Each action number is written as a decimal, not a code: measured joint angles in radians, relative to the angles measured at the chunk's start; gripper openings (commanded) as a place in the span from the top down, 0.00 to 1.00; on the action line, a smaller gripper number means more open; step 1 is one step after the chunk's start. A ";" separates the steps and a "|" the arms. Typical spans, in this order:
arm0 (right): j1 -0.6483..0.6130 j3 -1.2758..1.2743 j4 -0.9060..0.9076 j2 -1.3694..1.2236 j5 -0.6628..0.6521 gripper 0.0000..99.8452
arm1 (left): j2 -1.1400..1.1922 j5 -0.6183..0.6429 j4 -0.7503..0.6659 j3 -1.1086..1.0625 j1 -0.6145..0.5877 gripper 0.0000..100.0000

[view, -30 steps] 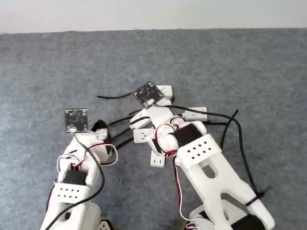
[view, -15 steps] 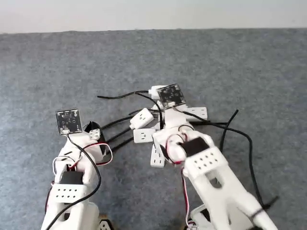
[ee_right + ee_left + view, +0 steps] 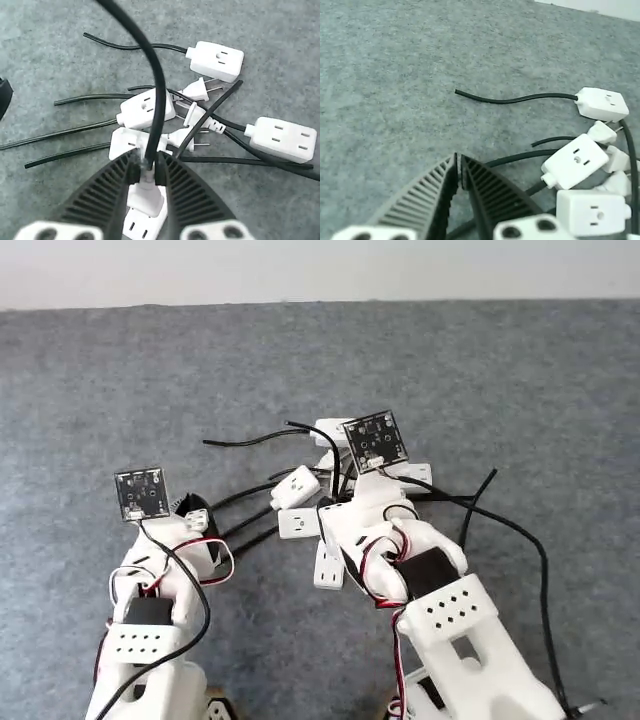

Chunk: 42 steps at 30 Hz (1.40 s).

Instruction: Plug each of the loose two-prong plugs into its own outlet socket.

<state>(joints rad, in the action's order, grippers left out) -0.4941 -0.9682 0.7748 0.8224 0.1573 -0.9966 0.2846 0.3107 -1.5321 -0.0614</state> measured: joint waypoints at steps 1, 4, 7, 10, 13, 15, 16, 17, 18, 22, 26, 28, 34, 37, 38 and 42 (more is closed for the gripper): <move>0.000 0.000 -0.009 0.000 0.005 0.99 | 0.000 0.000 0.000 0.000 0.000 0.99; 0.000 -0.014 -0.037 0.000 0.006 0.99 | 0.000 0.000 0.000 0.000 0.000 0.99; 0.002 -0.028 -0.040 0.000 -0.014 0.99 | 0.000 0.000 0.002 0.000 0.000 0.99; -0.054 -0.028 -0.035 0.000 -0.066 0.99 | 0.000 0.000 0.063 0.020 0.000 0.99; -0.110 -0.025 -0.002 0.006 -0.124 0.99 | 0.034 0.002 0.149 0.071 0.005 0.99; -0.138 -0.012 0.048 0.006 -0.157 0.99 | 0.094 0.008 0.169 0.106 0.026 0.99; -0.144 0.000 0.075 0.006 -0.170 0.99 | 0.135 0.017 0.173 0.132 0.035 0.99; -0.150 0.017 0.101 0.006 -0.184 0.99 | 0.186 0.023 0.175 0.161 0.038 0.99; -0.158 0.029 0.124 0.006 -0.195 0.99 | 0.239 0.025 0.175 0.196 0.038 0.99; -0.169 0.052 0.181 0.006 -0.236 0.99 | 0.502 0.028 0.175 0.368 0.049 0.99; -0.239 0.052 0.215 0.006 -0.275 0.99 | 0.749 0.028 0.175 0.539 0.049 0.99; -0.284 0.052 0.224 0.006 -0.282 0.99 | 0.827 0.008 0.175 0.598 0.069 0.99; -0.321 0.052 0.227 0.006 -0.310 0.99 | 0.825 -0.100 0.175 0.618 0.161 0.99; -0.316 0.052 0.227 0.006 -0.321 0.99 | 0.724 -0.183 0.175 0.552 0.215 0.99; -0.318 0.052 0.227 0.006 -0.322 0.99 | 0.680 -0.213 0.175 0.517 0.235 0.99; -0.319 0.052 0.239 0.006 -0.324 0.99 | 0.491 -0.270 0.169 0.377 0.256 0.99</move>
<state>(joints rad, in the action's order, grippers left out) -0.8132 -0.9160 1.0142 0.8286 -0.1665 -0.5056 0.0146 0.4795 -1.1546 0.1949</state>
